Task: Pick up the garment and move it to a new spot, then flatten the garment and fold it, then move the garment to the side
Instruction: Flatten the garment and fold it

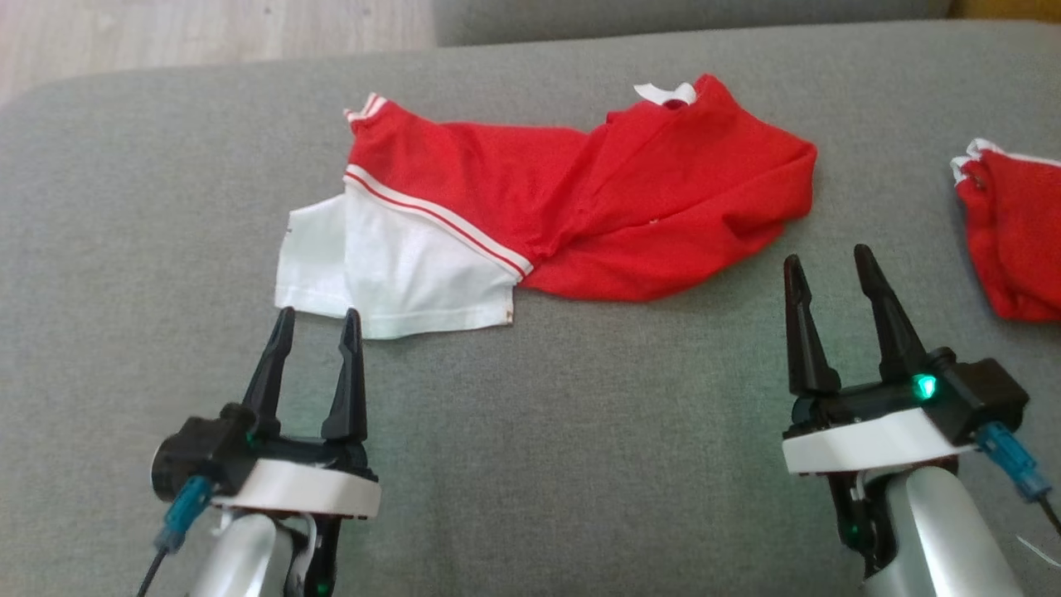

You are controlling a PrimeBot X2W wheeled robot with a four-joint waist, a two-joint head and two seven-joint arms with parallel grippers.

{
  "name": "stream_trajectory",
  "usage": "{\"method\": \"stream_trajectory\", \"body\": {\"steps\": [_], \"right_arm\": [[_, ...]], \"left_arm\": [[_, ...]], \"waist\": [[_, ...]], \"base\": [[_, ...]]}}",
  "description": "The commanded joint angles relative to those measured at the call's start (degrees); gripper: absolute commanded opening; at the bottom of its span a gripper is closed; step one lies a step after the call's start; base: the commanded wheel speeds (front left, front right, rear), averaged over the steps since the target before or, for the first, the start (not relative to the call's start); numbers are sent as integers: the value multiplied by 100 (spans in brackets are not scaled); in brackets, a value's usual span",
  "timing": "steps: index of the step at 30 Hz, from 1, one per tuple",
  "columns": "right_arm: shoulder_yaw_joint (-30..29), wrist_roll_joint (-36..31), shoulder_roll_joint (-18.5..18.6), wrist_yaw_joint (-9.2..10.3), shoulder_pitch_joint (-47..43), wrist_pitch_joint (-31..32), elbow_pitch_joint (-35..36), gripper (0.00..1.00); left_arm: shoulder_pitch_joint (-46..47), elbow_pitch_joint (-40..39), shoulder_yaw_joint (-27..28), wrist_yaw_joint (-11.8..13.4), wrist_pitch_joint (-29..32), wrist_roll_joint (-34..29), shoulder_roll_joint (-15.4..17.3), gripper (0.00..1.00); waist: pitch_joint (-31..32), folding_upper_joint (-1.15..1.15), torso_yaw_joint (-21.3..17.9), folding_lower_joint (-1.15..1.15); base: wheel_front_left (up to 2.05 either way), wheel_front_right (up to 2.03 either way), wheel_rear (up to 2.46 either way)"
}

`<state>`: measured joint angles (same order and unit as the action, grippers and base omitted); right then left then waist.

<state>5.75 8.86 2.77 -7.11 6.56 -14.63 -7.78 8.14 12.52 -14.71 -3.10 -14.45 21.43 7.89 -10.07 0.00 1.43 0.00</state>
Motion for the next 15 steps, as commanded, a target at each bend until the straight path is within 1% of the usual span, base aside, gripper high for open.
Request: {"method": "stream_trajectory", "body": {"steps": [1,4,9,12,13,15], "right_arm": [[123,13,10,-37,222,-37,247,100],[105,5,10,-37,260,-37,313,100],[87,27,10,-37,368,-37,381,100],[81,51,10,-37,424,-37,400,100],[81,51,10,-37,424,-37,400,100],[96,66,10,-37,462,-37,401,100]], "left_arm": [[382,-7,208,-19,-53,-70,34,100],[736,344,163,-11,76,-121,51,100],[1414,976,148,34,471,-173,136,100],[1778,1395,188,160,731,-212,204,100],[1778,1395,188,160,731,-212,204,100],[1982,1659,232,239,853,-216,249,100]], "waist": [[-146,0,-66,0],[-337,0,-109,0],[-659,0,-218,0],[-803,0,-290,0],[-803,0,-290,0],[-870,0,-347,0]], "base": [[0,0,0],[0,0,0],[0,0,0],[0,0,0],[0,0,0],[0,0,0]]}}
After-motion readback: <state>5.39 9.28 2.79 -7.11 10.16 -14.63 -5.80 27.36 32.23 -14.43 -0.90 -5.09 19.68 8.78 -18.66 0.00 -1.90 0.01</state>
